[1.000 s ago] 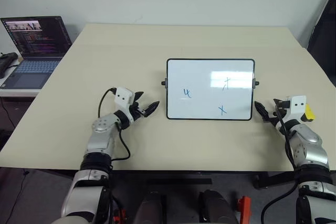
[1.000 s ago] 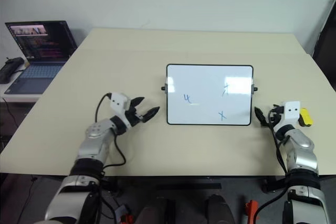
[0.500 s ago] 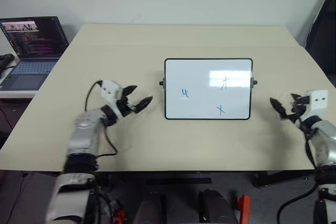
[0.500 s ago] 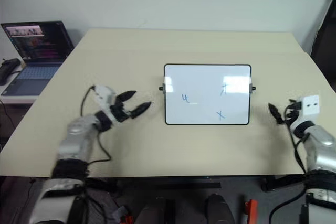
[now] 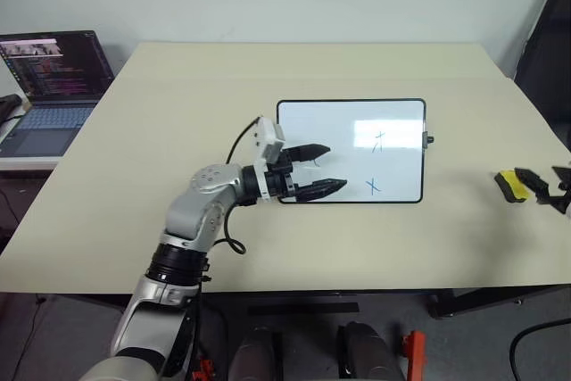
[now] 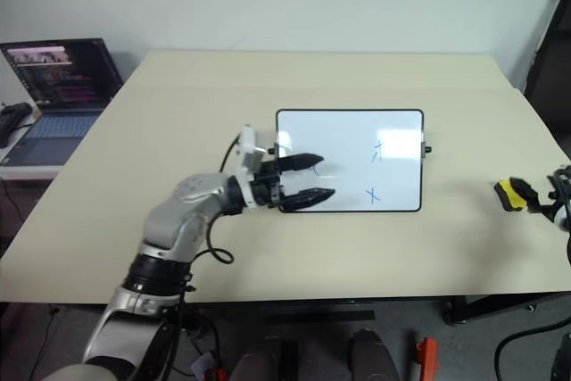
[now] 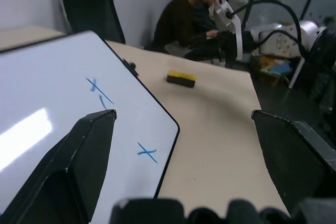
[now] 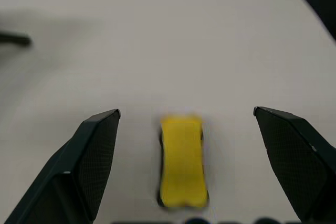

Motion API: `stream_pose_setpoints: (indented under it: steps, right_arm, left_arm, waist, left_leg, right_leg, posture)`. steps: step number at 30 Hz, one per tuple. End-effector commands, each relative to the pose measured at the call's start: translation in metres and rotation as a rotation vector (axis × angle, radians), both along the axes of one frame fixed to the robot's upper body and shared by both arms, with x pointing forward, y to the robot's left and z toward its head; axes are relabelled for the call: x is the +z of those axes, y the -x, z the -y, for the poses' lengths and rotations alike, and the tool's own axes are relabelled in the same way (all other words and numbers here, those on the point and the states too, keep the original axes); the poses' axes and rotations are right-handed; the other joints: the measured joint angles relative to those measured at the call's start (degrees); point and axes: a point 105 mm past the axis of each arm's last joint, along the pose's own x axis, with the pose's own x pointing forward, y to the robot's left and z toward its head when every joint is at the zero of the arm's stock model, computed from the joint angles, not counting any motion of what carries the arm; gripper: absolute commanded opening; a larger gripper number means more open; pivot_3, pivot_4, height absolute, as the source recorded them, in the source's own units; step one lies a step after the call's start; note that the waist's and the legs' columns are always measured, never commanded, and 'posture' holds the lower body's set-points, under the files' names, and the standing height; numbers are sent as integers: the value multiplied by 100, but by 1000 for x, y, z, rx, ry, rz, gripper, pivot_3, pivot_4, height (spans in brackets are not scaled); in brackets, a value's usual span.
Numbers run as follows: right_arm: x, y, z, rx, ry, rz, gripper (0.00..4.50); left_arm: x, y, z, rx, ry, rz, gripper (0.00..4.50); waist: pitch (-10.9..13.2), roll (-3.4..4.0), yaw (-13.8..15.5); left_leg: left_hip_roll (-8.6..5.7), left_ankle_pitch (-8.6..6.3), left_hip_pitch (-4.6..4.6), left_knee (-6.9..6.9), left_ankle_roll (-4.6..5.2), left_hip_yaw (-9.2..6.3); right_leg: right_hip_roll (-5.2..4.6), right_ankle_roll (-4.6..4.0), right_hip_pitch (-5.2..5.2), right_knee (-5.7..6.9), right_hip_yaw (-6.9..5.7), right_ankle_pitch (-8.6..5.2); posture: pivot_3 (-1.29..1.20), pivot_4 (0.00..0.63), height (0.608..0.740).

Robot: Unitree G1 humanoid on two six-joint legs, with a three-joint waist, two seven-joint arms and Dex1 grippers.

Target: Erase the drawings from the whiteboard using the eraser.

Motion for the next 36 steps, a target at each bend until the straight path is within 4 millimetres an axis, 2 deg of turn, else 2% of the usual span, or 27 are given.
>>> stream_pose_setpoints:
  steps: [1, 5, 10, 16, 29, 33, 36]
  right_arm:
    - [16, -8, 3, 13, 40, 37, 4451]
    - [12, -15, 1, 16, 36, 23, 4451]
    - [2, -22, -5, 28, 41, -13, 4451]
    - [-5, -23, 2, -25, 16, -36, 4451]
    - [-15, -26, -3, -23, -10, -70, 4451]
    - [-18, -25, -2, -23, 3, -82, 3538]
    - [-20, -25, -2, -24, 7, -87, 2378]
  left_arm:
    - [12, -1, 14, -24, -7, 90, 4500]
    - [8, -4, 23, -5, -10, 110, 4500]
    - [0, 5, 29, -27, -24, 123, 4500]
    - [2, 8, 30, -31, -21, 124, 4500]
    - [4, 8, 26, -22, -13, 124, 4500]
    - [6, 10, 26, -26, -7, 121, 4500]
    - [7, 10, 26, -26, -4, 123, 4500]
  waist:
    - [1, 2, -13]
    - [1, 2, -6]
    - [1, 2, 10]
    - [2, 2, 13]
    - [1, 2, 2]
    - [2, 2, 3]
    - [1, 2, 2]
  left_leg:
    - [-1, 0, -1, 0, 0, 1]
    - [-3, 0, 0, 5, 0, 3]
    - [-4, 0, -4, 5, 0, -1]
    - [-5, 0, -3, 6, 0, -1]
    - [-5, 0, -3, 6, 0, 0]
    - [-5, 0, -4, 6, 0, -1]
    - [-5, 0, -3, 6, 0, -1]
  right_leg:
    - [-1, 1, 0, 0, 1, 0]
    - [-2, 6, 3, -2, 4, 2]
    - [-2, 7, 3, -4, 1, 2]
    - [-4, 7, 2, -2, 1, 2]
    - [-4, 7, 3, -3, 2, 2]
    - [-4, 7, 3, -3, 2, 2]
    - [-4, 7, 2, -3, 2, 2]
  posture:
    - [0, 150, 740]
    - [0, 150, 740]
    - [0, 150, 740]
    - [0, 150, 740]
    - [0, 150, 740]
    - [0, 150, 740]
    - [0, 150, 740]
